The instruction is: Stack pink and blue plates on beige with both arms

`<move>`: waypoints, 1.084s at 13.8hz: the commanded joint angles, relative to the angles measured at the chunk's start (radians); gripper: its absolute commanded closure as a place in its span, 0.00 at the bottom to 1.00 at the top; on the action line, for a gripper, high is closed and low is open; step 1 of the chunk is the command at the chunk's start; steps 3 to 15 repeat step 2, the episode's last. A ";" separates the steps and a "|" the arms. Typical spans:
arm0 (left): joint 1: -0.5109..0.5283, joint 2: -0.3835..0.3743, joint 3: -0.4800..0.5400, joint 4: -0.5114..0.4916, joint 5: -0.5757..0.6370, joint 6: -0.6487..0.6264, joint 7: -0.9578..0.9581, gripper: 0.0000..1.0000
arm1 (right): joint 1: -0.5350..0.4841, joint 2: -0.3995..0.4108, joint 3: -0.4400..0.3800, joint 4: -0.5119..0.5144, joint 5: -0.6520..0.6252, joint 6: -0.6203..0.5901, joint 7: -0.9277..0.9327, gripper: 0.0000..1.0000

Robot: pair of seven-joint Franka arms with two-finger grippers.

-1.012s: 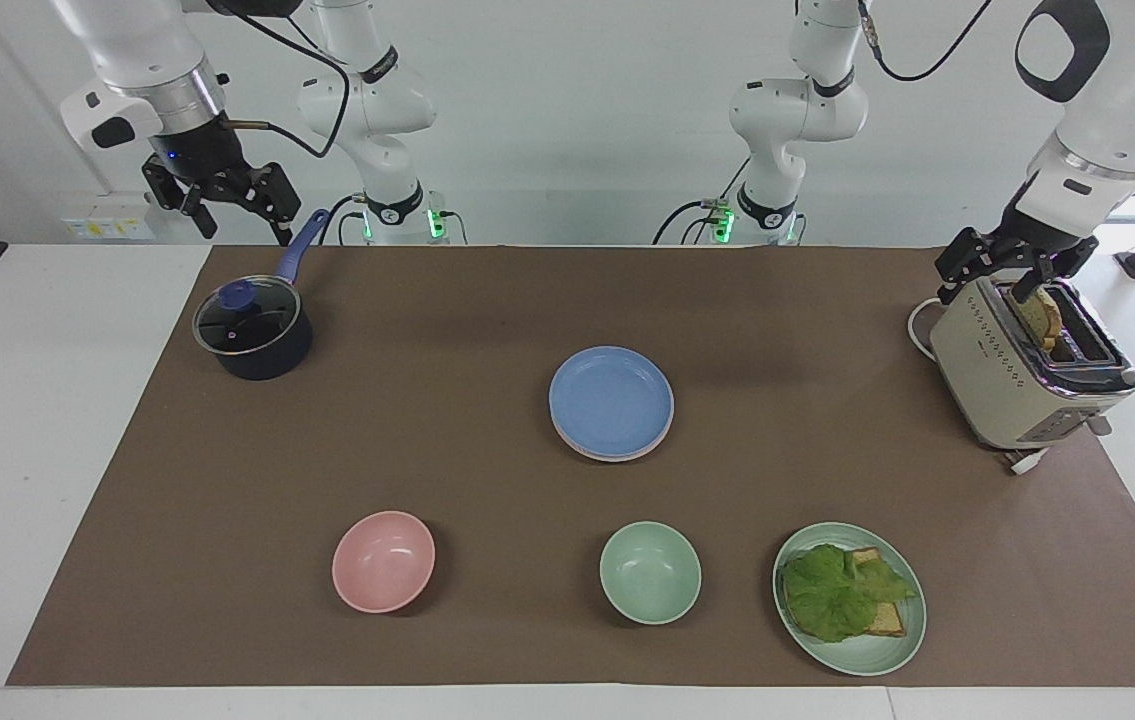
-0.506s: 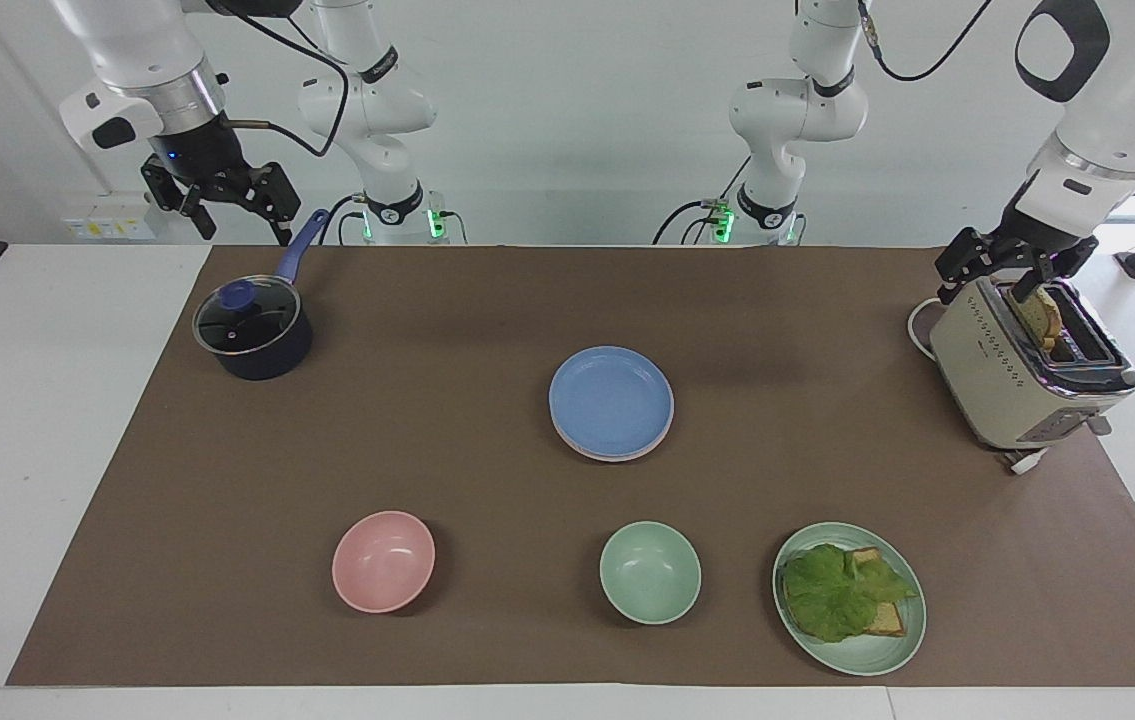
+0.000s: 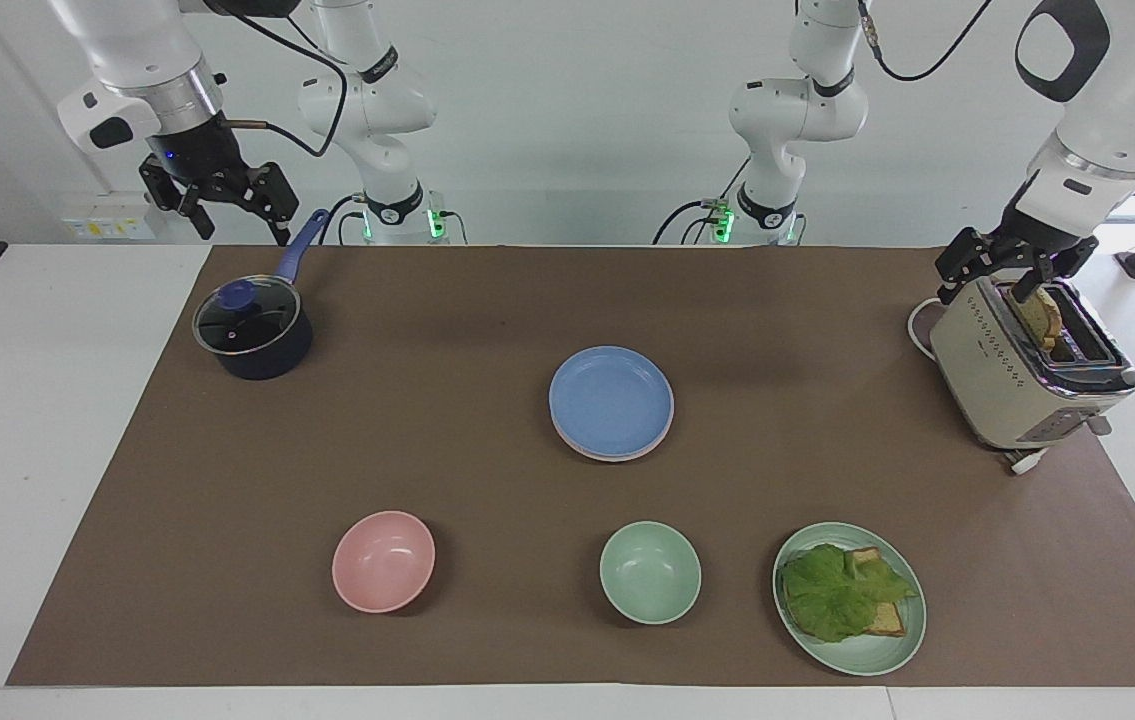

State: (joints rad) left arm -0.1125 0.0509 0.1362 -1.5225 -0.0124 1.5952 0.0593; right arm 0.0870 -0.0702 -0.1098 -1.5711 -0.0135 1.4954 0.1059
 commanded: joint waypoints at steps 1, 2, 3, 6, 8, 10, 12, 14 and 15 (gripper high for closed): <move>-0.018 -0.014 0.017 -0.002 0.006 -0.017 0.010 0.00 | -0.003 -0.014 -0.004 -0.017 -0.003 0.006 -0.029 0.00; -0.018 -0.014 0.017 -0.002 0.006 -0.017 0.010 0.00 | -0.003 -0.014 -0.004 -0.017 -0.003 0.005 -0.031 0.00; -0.018 -0.014 0.017 -0.002 0.006 -0.017 0.010 0.00 | -0.003 -0.014 -0.004 -0.017 -0.003 0.005 -0.031 0.00; -0.018 -0.014 0.017 -0.002 0.006 -0.017 0.010 0.00 | -0.003 -0.014 -0.004 -0.017 -0.003 0.005 -0.031 0.00; -0.018 -0.014 0.017 -0.002 0.006 -0.017 0.010 0.00 | -0.003 -0.014 -0.004 -0.017 -0.003 0.005 -0.031 0.00; -0.018 -0.014 0.017 -0.002 0.006 -0.017 0.010 0.00 | -0.003 -0.014 -0.004 -0.017 -0.003 0.005 -0.031 0.00; -0.018 -0.014 0.017 -0.002 0.006 -0.017 0.010 0.00 | -0.003 -0.014 -0.004 -0.017 -0.003 0.005 -0.031 0.00; -0.018 -0.014 0.017 -0.002 0.006 -0.017 0.010 0.00 | -0.003 -0.014 -0.004 -0.017 -0.003 0.005 -0.031 0.00; -0.018 -0.014 0.017 -0.002 0.006 -0.017 0.010 0.00 | -0.003 -0.014 -0.004 -0.017 -0.003 0.005 -0.031 0.00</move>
